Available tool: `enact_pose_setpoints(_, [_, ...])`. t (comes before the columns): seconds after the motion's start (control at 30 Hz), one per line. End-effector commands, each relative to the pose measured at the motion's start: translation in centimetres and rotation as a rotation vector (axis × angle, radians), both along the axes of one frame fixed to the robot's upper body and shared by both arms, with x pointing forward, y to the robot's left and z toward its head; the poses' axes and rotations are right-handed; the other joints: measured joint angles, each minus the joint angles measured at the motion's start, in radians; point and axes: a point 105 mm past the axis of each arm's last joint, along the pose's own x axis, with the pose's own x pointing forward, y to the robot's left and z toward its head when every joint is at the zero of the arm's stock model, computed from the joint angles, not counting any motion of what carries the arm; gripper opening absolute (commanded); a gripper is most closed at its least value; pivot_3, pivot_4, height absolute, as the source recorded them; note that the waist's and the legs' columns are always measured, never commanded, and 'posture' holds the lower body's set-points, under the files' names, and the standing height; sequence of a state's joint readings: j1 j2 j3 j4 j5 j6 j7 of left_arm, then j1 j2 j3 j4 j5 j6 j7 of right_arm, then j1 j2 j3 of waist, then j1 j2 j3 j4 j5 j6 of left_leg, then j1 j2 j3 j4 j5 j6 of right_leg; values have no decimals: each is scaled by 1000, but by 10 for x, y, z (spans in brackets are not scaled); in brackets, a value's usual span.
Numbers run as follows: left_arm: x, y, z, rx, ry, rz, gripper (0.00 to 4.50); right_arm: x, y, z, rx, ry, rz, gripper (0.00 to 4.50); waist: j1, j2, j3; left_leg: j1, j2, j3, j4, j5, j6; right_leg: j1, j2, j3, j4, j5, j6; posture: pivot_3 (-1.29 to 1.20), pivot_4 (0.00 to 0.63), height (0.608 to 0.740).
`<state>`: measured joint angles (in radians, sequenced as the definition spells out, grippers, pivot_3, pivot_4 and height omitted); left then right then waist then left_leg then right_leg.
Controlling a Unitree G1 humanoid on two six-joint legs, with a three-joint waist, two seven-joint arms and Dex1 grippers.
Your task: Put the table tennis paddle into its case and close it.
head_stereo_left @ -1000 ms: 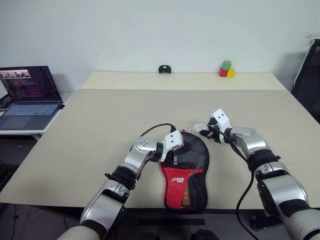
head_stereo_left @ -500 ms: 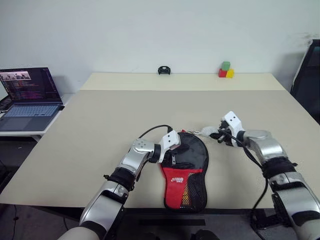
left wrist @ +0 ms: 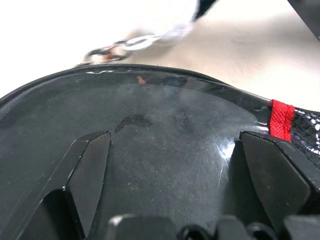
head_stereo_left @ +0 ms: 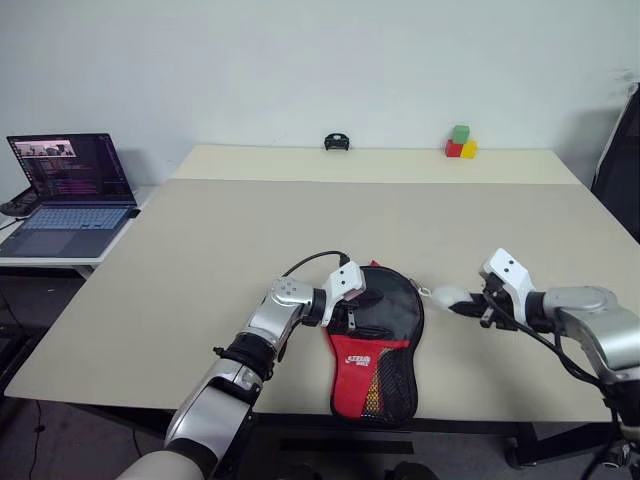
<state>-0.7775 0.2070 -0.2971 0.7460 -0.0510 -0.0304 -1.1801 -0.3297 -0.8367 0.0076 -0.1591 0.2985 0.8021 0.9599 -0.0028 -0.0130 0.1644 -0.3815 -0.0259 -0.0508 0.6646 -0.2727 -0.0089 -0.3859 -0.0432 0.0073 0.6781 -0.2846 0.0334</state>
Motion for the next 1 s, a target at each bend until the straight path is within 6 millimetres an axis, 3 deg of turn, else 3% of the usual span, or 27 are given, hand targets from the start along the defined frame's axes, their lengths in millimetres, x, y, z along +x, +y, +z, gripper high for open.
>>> enact_pose_setpoints(0.03, [-6,9,-29,85,82,19,4500,-20,-1,11,2,10,30,288,2,0,0,0,0,0,0,0,0,0,0,0,0,0,0,0,150,740])
enact_pose_setpoints(0.37, [-3,1,-24,70,72,9,4500,-81,15,-1,4,166,126,276,5,-2,-1,1,0,-2,0,0,0,3,3,-2,-2,-1,1,0,150,740])
enact_pose_setpoints(0.77, [-1,-19,-20,67,67,-24,4500,-119,19,-9,16,275,127,276,19,-4,-1,2,0,-5,0,0,0,7,3,-6,-6,-3,6,0,150,740])
enact_pose_setpoints(1.0, [-2,-43,-16,55,58,-54,4500,-151,14,-12,35,356,87,273,31,-4,-2,0,0,-13,0,0,0,14,3,-18,-16,-2,7,0,150,740])
